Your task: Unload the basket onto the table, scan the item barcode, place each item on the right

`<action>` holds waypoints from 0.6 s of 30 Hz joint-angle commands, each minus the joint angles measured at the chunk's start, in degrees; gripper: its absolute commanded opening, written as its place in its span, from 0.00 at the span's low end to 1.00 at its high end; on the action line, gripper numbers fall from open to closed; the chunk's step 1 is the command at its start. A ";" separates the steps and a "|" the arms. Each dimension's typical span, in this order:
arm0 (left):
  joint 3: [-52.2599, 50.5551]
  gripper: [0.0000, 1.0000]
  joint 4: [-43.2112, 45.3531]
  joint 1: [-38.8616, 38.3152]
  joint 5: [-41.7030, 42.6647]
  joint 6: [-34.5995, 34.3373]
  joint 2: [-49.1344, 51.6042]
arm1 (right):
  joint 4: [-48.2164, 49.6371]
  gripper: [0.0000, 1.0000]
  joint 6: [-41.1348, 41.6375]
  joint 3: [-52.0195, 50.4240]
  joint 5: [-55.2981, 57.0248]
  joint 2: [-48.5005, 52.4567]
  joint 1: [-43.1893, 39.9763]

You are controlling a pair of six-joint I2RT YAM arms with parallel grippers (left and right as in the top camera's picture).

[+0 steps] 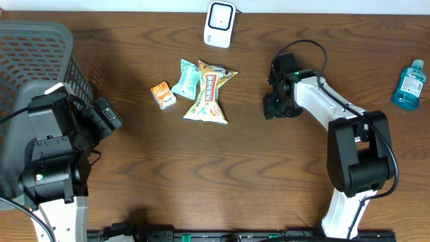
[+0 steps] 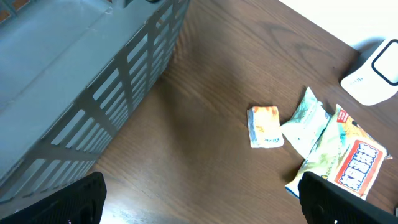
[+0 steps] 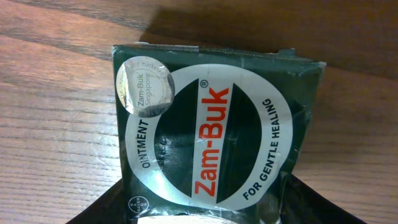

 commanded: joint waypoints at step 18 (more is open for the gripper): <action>0.31 0.98 -0.02 0.35 -0.70 -0.50 0.09 | 1.42 0.56 -5.40 2.45 -26.43 -4.92 -0.61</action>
